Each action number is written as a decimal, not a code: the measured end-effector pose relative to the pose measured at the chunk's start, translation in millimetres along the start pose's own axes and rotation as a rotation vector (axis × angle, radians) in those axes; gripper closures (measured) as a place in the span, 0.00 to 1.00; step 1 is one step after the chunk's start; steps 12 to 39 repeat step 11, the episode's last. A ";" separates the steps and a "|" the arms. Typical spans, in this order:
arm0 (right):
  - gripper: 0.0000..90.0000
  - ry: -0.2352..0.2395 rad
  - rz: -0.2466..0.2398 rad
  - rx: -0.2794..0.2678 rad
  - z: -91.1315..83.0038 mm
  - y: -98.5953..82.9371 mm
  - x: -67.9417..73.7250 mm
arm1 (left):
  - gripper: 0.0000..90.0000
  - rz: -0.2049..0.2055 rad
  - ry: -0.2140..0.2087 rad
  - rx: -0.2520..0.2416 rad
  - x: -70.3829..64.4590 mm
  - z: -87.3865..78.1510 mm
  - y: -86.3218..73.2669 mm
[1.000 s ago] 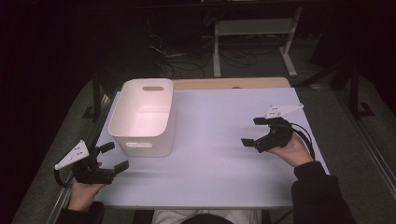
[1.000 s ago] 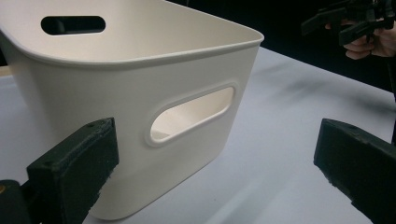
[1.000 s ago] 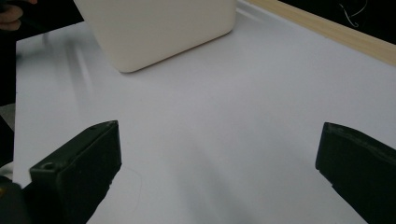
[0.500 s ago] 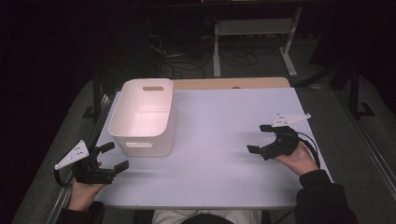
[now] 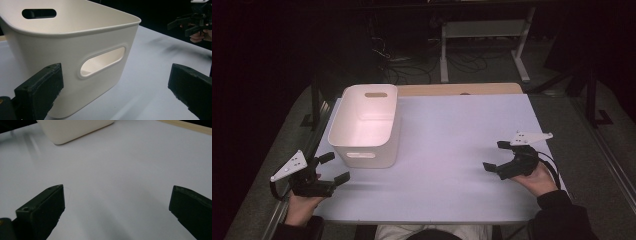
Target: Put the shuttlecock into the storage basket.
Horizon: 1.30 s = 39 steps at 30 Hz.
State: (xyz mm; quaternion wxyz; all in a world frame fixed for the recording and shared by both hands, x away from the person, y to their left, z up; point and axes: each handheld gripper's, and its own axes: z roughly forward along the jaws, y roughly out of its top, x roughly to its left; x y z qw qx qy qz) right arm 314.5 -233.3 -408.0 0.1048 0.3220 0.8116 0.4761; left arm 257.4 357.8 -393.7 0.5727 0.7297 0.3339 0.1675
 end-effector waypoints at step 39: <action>0.00 -0.017 0.011 -0.005 -4.2 -14.3 1.3 | 0.00 -0.001 0.001 -0.001 -0.1 0.1 0.1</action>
